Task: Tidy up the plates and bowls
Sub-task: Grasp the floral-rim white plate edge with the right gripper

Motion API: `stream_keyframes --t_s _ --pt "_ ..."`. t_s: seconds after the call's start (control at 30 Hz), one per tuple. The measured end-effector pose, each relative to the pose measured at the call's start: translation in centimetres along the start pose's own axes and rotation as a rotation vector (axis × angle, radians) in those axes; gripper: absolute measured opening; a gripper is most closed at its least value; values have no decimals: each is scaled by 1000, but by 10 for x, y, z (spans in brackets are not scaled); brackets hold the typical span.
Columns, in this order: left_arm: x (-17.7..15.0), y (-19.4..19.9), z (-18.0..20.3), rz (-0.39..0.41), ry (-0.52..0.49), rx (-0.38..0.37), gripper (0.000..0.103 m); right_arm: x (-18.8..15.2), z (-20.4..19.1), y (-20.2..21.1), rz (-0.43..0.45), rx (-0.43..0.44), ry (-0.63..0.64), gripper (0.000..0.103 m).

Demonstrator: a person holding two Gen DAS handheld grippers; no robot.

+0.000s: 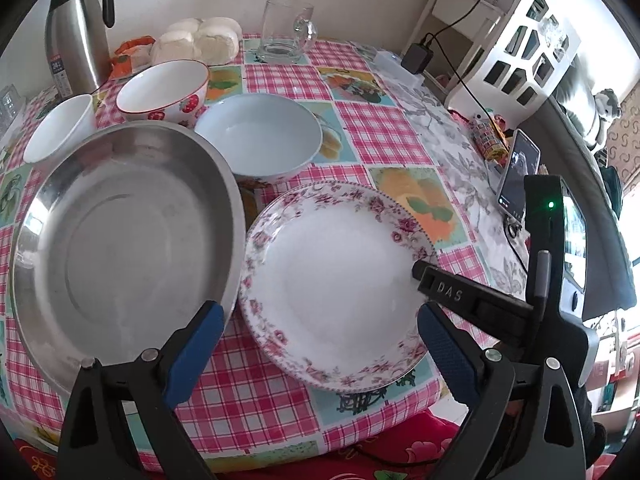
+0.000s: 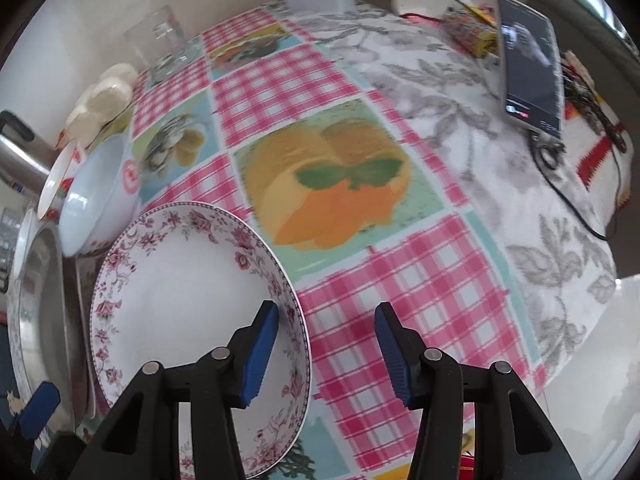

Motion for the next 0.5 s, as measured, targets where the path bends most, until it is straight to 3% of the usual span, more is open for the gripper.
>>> stream_keyframes --t_s 0.23,0.37,0.5 --pt "-5 -13 7 -58 0 -23 83 1 13 4 26 -80 -41 54" --pt "-7 -29 9 -110 24 -24 80 0 17 2 15 -44 -76 54" --pt "-8 -45 9 -161 52 -22 71 0 22 0 5 -4 -100 54"
Point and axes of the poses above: each gripper's, at about its wrist camera, not at the fingertips, and y roughly against the way its jaws point, z to its right, x to its top, the point moved 1 cm from there along -y, roughly the way its jaws point, and after that the axes turned 1 degree about x, right-handed, at the moved point
